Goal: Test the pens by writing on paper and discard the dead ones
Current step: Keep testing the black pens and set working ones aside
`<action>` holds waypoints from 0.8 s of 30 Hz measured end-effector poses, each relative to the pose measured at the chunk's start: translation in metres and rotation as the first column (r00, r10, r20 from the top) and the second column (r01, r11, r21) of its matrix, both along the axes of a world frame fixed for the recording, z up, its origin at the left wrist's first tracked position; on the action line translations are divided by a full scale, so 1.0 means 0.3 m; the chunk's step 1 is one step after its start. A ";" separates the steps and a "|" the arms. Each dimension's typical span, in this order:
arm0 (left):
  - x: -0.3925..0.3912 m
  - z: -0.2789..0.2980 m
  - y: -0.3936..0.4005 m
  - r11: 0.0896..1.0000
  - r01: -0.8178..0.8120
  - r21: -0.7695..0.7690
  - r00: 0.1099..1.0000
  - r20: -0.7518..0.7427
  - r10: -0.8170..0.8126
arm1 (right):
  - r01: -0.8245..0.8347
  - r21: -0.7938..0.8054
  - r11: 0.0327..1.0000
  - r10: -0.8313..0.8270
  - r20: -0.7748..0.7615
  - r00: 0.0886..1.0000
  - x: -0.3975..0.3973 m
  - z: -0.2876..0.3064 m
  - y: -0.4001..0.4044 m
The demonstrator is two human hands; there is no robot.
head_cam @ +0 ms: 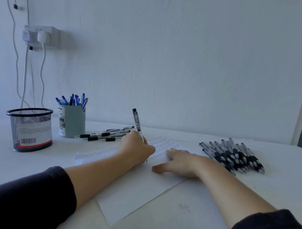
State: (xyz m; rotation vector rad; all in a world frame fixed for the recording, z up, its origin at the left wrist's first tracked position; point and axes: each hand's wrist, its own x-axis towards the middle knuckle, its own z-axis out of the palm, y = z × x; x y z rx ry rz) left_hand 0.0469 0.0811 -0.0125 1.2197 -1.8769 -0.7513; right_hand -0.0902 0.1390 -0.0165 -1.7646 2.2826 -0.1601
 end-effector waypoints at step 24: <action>0.047 0.040 -0.051 0.983 0.078 0.164 0.864 -0.503 0.015 | -0.031 -0.041 0.999 0.033 0.061 0.998 0.001 0.015 0.028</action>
